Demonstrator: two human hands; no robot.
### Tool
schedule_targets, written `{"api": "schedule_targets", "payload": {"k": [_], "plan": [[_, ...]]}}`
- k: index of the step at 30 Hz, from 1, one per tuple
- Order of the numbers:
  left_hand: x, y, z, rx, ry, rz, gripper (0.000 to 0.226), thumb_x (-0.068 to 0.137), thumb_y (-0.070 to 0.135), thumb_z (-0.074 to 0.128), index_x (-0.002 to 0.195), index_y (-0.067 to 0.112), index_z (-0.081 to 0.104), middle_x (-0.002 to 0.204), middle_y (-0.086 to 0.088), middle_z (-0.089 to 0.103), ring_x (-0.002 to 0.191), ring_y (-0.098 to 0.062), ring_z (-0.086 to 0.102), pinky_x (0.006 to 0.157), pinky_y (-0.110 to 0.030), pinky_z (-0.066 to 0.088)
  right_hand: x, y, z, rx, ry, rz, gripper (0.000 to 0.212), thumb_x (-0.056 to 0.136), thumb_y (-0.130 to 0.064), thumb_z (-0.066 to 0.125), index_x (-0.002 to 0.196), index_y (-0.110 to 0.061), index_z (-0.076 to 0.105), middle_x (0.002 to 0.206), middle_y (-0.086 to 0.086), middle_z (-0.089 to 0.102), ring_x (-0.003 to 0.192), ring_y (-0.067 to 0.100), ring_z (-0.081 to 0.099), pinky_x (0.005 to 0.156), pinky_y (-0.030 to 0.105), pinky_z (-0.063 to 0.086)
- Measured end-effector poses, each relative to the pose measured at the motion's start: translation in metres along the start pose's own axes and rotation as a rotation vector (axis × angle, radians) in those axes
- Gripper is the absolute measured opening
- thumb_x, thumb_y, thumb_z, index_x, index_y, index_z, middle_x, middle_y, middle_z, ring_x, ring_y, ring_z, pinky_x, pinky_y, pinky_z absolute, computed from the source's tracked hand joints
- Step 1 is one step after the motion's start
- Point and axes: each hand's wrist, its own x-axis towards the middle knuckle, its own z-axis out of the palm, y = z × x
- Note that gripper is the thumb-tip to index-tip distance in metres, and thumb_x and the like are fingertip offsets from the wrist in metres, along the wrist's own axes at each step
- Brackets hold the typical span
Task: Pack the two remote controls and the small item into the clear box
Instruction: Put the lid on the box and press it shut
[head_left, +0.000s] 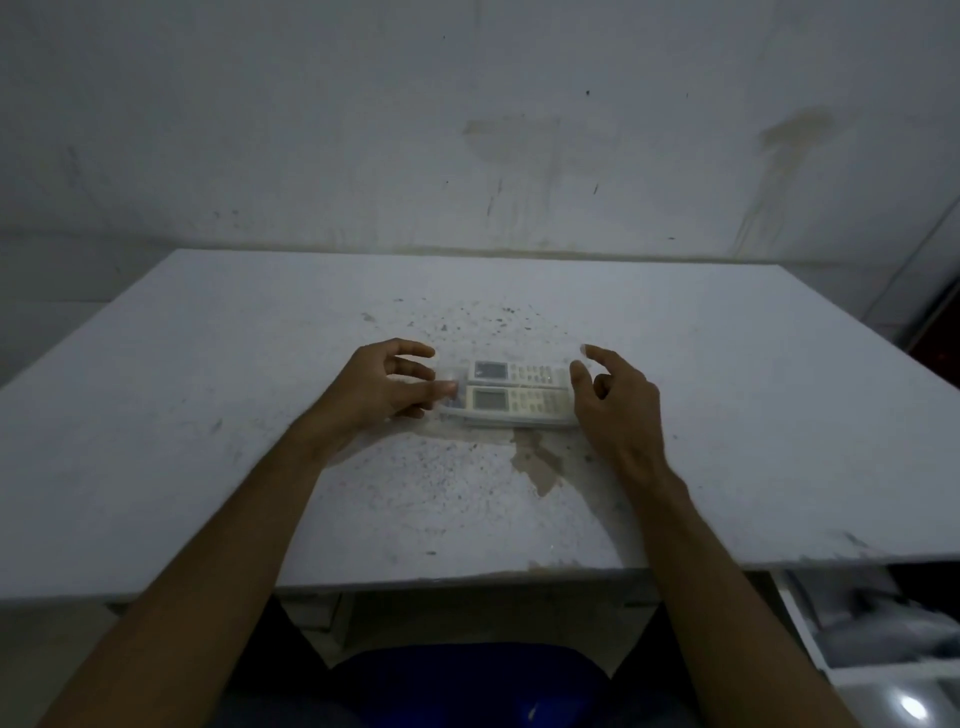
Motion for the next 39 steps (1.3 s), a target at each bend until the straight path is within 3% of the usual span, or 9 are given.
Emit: {"api": "schedule_targets", "payload": {"k": [5,8,11,14,19,23,29,34,39], "plan": [[0.007,-0.006,-0.001,0.100,-0.019,0.058,0.100,0.066,0.038,0.092,0.149,0.027,0.038,0.126,-0.004,0.065,0.097,-0.020,0.074,0.078,-0.033,0.061,0.004,-0.001,-0.002,0.030,-0.002,0.059,0.044,0.099,-0.046,0.055,0.136,-0.022,0.062,0.120,0.009,0.073,0.089,0.017,0.068,0.089,0.037,0.061],[0.017,-0.008,0.004,0.311,-0.038,0.176,0.101,0.076,0.039,0.086,0.157,0.027,0.026,0.151,-0.006,0.046,0.131,-0.023,0.054,0.101,-0.036,0.051,0.011,0.000,0.001,0.024,-0.039,0.106,0.043,0.098,-0.047,0.057,0.133,-0.022,0.064,0.124,0.007,0.072,0.099,0.021,0.070,0.093,0.039,0.059],[0.023,0.008,0.019,0.552,-0.111,0.278,0.102,0.077,0.066,0.073,0.158,0.037,0.017,0.164,0.005,0.031,0.146,-0.019,0.035,0.115,-0.043,0.036,0.026,0.004,-0.001,0.020,-0.143,0.178,0.041,0.094,-0.046,0.063,0.127,-0.022,0.067,0.130,0.003,0.069,0.100,0.019,0.067,0.092,0.038,0.057],[0.028,0.015,0.035,0.612,-0.187,0.295,0.110,0.068,0.085,0.062,0.158,0.041,0.017,0.161,0.014,0.036,0.147,-0.016,0.034,0.119,-0.048,0.027,0.046,0.007,-0.006,0.019,-0.266,0.245,0.034,0.091,-0.042,0.068,0.120,-0.024,0.071,0.127,0.002,0.067,0.093,0.015,0.060,0.082,0.032,0.051],[0.035,-0.004,0.045,0.661,-0.150,0.326,0.107,0.069,0.081,0.069,0.157,0.040,0.023,0.159,0.016,0.039,0.143,-0.011,0.036,0.120,-0.046,0.025,0.045,0.015,0.002,0.015,-0.250,0.155,0.027,0.093,-0.046,0.062,0.116,-0.033,0.068,0.105,-0.002,0.073,0.093,0.018,0.071,0.084,0.042,0.062],[0.036,-0.012,0.043,0.731,-0.108,0.353,0.111,0.067,0.084,0.069,0.157,0.039,0.023,0.162,0.014,0.034,0.144,-0.012,0.034,0.115,-0.036,0.023,0.041,0.018,0.007,0.010,-0.211,0.071,0.037,0.098,-0.050,0.055,0.125,-0.028,0.068,0.112,-0.003,0.074,0.087,0.014,0.070,0.079,0.032,0.062],[0.032,-0.009,0.047,0.810,-0.062,0.395,0.103,0.071,0.083,0.064,0.156,0.039,0.025,0.162,0.008,0.035,0.145,-0.021,0.036,0.118,-0.042,0.024,0.039,0.017,0.006,-0.028,-0.179,-0.012,0.035,0.102,-0.039,0.053,0.129,-0.022,0.067,0.112,0.002,0.075,0.078,0.008,0.065,0.069,0.013,0.052],[0.030,-0.004,0.045,0.918,-0.026,0.496,0.104,0.070,0.087,0.061,0.155,0.039,0.026,0.161,0.007,0.038,0.146,-0.019,0.036,0.118,-0.038,0.017,0.031,0.014,0.006,-0.122,-0.053,-0.098,0.036,0.101,-0.039,0.051,0.132,-0.025,0.063,0.091,-0.003,0.074,0.073,0.015,0.067,0.076,0.033,0.060],[0.035,-0.002,0.045,0.952,-0.055,0.491,0.103,0.069,0.089,0.058,0.155,0.042,0.025,0.162,0.010,0.037,0.146,-0.019,0.037,0.120,-0.043,0.016,0.029,0.013,0.006,-0.161,-0.046,-0.100,0.039,0.102,-0.043,0.047,0.136,-0.030,0.060,0.083,-0.014,0.063,0.072,0.012,0.063,0.080,0.035,0.057]]}}
